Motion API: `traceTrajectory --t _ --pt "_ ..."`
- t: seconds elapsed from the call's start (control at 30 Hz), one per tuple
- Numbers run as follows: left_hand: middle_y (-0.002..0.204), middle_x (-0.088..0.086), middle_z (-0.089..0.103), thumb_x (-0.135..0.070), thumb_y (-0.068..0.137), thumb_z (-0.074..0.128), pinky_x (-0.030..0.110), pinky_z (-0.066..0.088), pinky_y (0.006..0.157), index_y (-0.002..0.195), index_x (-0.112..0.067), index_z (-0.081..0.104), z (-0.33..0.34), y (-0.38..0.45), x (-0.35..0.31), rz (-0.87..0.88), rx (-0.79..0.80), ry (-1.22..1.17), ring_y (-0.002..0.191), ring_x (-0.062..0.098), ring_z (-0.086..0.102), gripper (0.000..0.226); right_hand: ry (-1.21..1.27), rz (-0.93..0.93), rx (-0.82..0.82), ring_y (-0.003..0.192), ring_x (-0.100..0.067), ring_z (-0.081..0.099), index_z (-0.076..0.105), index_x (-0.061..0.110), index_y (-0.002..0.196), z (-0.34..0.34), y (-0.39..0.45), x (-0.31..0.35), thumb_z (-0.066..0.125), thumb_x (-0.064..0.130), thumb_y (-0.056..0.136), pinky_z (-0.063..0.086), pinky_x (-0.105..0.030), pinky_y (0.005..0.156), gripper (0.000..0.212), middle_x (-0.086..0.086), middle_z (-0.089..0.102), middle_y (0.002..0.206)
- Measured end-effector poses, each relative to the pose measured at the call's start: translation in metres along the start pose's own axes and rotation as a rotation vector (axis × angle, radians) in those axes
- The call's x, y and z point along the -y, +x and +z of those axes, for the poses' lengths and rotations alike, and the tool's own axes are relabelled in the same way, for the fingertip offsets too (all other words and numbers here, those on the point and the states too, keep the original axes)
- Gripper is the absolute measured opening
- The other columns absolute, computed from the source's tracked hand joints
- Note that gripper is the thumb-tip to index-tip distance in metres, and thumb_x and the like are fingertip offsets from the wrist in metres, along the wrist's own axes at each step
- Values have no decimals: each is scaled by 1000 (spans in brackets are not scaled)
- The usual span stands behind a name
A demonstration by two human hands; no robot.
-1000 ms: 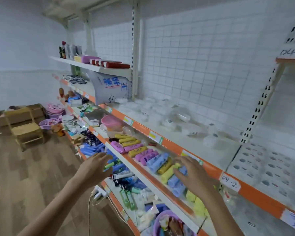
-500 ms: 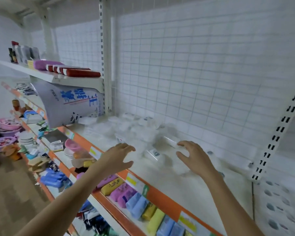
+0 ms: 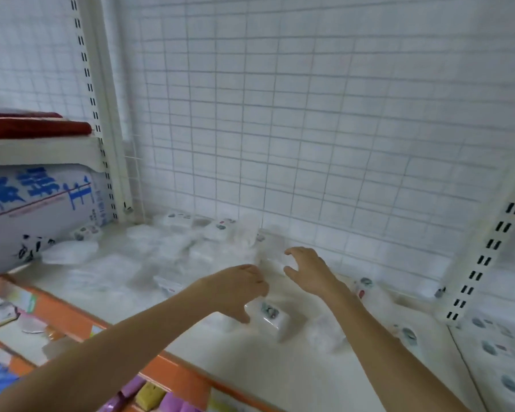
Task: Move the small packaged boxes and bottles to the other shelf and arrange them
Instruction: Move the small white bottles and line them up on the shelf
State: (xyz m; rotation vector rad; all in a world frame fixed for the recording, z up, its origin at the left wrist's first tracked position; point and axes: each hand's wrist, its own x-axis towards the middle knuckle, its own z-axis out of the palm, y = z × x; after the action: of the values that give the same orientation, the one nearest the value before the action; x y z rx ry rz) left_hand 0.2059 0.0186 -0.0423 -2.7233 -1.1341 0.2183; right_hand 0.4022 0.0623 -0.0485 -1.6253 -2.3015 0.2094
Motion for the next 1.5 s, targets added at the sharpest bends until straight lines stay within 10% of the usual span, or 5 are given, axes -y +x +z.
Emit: traceTrajectory --t 0.43,0.8,0.93,1.23,1.5 --pt "114 5 51 -33 72 71 34 23 107 123 -17 45 3 28 41 184 -98 -198 107 21 46 59 -177 161 102 117 -31 40 25 31 143 29 29 -4 58 39 87 41 -39 93 66 -10 37 132" --pt "123 -4 28 9 74 53 40 48 80 124 -23 43 -6 67 36 234 -66 -387 97 22 50 60 1090 442 -213 82 -19 58 49 19 99 -25 -47 -33 57 -2 86 48 -30 74 26 -9 58 103" --pt "117 -7 30 20 62 42 35 42 94 114 -25 49 4 73 30 296 -59 -598 113 13 39 69 1058 463 -196 91 -18 58 51 21 106 -23 -62 -37 56 1 87 48 -31 82 28 -7 59 108" --pt "138 -4 37 -31 78 68 28 29 102 136 -26 33 0 62 24 -14 -157 -652 126 17 32 68 675 319 138 123 -11 37 35 48 129 -3 -51 -19 59 24 77 35 -35 104 62 9 37 135" --pt "119 0 54 -48 77 67 29 40 94 128 -16 45 -1 66 19 -254 -120 -752 112 18 49 64 754 345 -18 104 -9 51 45 27 124 -7 -55 -26 71 23 80 42 -18 78 51 11 49 118"
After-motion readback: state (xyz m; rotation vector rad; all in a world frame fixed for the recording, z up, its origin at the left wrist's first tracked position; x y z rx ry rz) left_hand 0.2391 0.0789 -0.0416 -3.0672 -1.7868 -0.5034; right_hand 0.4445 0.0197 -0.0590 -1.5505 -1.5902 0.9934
